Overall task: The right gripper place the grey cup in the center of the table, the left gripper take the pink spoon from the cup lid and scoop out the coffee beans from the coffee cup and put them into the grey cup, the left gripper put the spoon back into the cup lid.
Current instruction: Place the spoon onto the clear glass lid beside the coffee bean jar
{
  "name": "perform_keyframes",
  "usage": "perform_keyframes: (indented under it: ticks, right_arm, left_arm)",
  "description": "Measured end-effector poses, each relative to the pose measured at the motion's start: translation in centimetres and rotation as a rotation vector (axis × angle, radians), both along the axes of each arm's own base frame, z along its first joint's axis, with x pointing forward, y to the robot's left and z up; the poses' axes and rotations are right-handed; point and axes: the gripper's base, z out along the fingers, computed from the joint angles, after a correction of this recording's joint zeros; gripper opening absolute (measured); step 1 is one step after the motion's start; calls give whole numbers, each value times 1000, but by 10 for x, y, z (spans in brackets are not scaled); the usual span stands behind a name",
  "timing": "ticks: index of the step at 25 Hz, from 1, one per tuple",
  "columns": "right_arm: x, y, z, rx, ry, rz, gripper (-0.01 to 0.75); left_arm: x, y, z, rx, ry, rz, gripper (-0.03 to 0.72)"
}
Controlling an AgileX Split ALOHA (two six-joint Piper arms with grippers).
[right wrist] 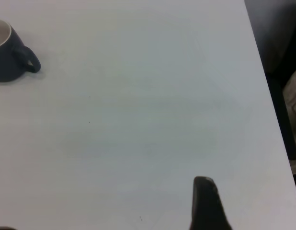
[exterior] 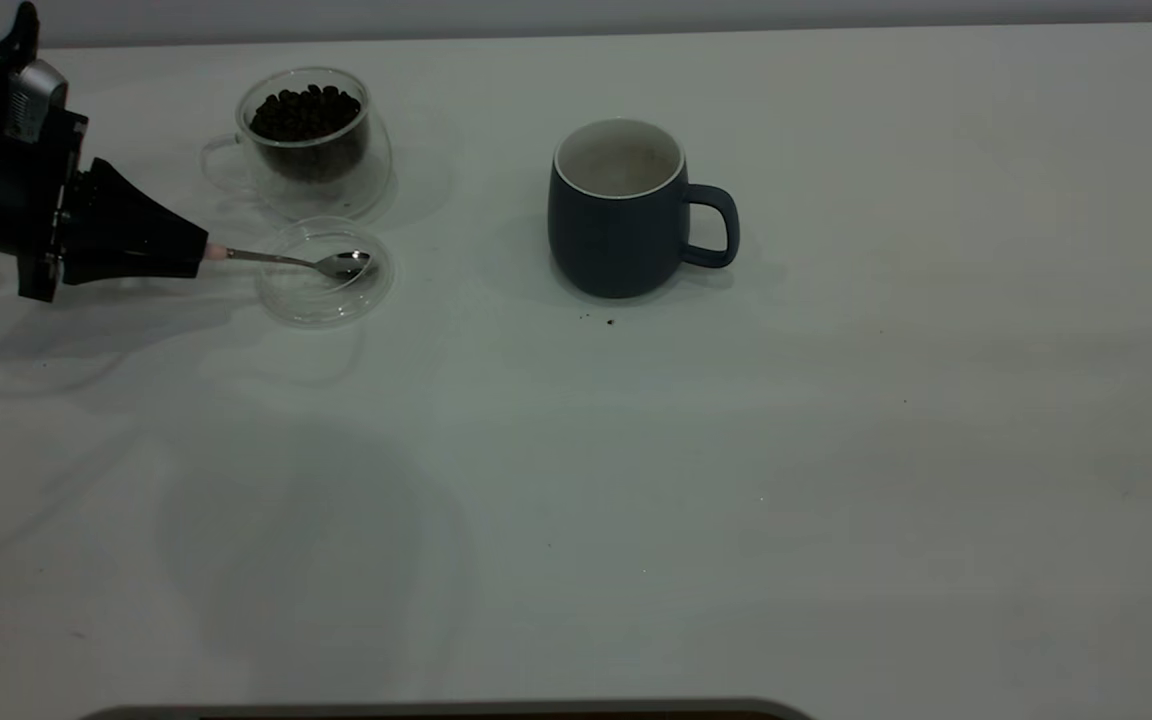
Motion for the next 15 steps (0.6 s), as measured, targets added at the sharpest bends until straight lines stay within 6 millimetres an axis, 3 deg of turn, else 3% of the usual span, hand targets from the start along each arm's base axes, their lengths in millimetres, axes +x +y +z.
perform_keyframes:
  ticks: [10, 15]
  right_arm:
    - [0, 0, 0, 0, 0, 0, 496]
    - [0, 0, 0, 0, 0, 0, 496]
  left_arm:
    - [0, 1, -1, 8, 6, 10, 140]
    - [1, 1, -1, 6, 25, 23, 300]
